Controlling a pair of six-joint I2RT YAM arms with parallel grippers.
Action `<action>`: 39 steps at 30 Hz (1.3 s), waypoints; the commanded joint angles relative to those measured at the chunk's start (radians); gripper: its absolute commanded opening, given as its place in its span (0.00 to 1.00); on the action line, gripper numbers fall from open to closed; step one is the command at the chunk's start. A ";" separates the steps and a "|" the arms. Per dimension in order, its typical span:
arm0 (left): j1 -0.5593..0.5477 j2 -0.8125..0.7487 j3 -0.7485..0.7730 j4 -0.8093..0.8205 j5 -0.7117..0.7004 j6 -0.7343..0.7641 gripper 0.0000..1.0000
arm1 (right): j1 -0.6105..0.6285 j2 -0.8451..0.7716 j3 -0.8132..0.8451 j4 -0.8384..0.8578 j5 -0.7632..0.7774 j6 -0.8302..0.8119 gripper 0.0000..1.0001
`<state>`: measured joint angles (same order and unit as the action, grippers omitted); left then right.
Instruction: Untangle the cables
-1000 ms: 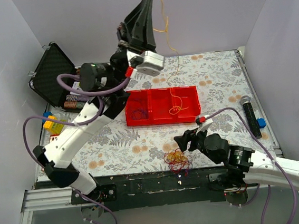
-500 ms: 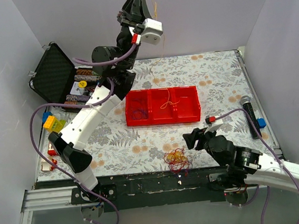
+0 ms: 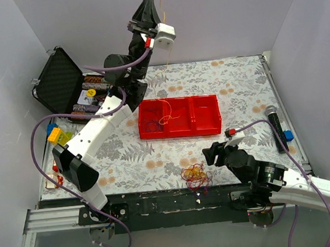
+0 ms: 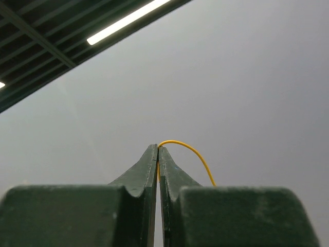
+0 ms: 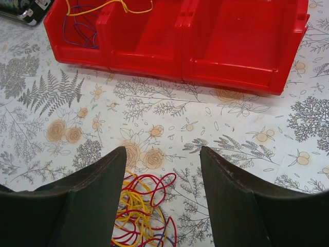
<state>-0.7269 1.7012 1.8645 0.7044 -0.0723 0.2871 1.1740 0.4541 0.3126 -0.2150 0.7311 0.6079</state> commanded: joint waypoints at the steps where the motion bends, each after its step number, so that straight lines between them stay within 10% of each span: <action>1: 0.000 -0.041 -0.064 0.015 -0.014 -0.043 0.00 | 0.006 0.008 -0.001 0.039 0.022 0.016 0.67; 16: -0.003 0.120 0.148 -0.013 0.005 -0.102 0.00 | 0.004 0.026 -0.035 0.088 0.005 0.015 0.66; 30: -0.002 0.129 0.001 0.064 -0.030 -0.057 0.00 | 0.004 0.029 -0.055 0.105 -0.013 0.024 0.66; 39: 0.006 -0.017 -0.408 0.098 -0.024 -0.025 0.00 | 0.004 -0.006 -0.073 0.101 -0.027 0.033 0.64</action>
<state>-0.7258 1.7817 1.5841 0.7967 -0.0917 0.2485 1.1740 0.4698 0.2546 -0.1539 0.7010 0.6254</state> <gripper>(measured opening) 0.012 0.651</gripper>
